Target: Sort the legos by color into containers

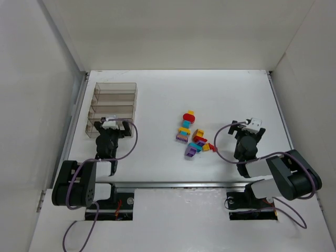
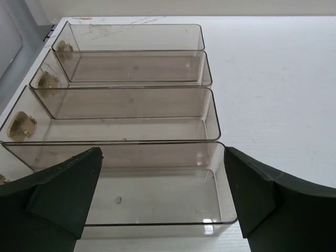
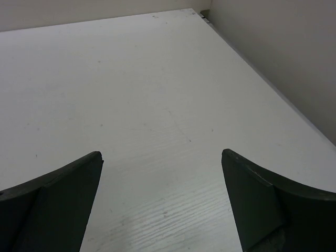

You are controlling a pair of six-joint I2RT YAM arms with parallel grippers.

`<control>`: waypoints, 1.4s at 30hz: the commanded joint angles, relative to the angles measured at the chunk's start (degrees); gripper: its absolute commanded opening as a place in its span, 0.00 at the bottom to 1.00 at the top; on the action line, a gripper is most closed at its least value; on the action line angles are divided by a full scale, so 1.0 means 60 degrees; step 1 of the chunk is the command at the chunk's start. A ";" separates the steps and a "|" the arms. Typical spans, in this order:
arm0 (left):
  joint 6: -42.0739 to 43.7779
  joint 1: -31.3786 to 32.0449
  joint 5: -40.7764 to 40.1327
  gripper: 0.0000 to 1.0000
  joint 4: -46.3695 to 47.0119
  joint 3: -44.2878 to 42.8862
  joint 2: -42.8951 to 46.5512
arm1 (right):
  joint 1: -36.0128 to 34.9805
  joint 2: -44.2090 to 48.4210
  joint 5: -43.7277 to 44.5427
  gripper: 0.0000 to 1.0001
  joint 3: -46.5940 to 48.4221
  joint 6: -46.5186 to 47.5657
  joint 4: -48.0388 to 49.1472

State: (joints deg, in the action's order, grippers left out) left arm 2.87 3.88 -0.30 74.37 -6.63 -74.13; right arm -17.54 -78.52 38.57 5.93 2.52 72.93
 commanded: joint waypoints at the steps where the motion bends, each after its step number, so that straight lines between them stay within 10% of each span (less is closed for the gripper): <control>1: 0.0472 0.0130 0.0385 1.00 0.1931 0.0197 0.0415 | 0.0038 0.0094 -0.0070 1.00 0.0197 -0.0098 0.3022; 10: 0.1878 0.0700 0.2007 1.00 0.0967 -0.0138 0.0752 | 0.0038 0.3299 -0.1854 1.00 0.3403 0.1568 -0.3070; 14: 0.4384 0.0789 0.3587 1.00 -0.5029 -0.3112 0.2392 | 0.0038 0.3055 -0.3058 1.00 0.6400 0.2624 -0.6812; 17: 0.5217 0.1008 0.2416 1.00 -0.6695 -0.5111 0.2307 | -0.0137 0.1489 -0.2038 1.00 0.9667 0.2714 -1.0148; 22: 0.4945 0.1535 -0.1117 1.00 -0.7749 -0.7942 0.1152 | -0.1075 0.0007 0.1585 1.00 1.2235 0.2597 -1.0719; 29: 0.4779 0.2178 -0.1181 1.00 -1.0123 -0.9544 0.0694 | -0.0769 -0.2481 -0.4108 1.00 1.5790 -0.0196 -1.6220; 42: 0.3506 0.3191 0.0986 1.00 -1.1838 -0.9734 -0.0067 | -0.0140 -0.2311 -0.6165 1.00 1.3120 -0.2631 -1.8920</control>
State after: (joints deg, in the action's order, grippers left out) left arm 26.13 21.98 2.68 4.14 -62.74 -75.22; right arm -20.51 -97.12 3.99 87.31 -7.33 -34.70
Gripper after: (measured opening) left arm 0.997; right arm 1.000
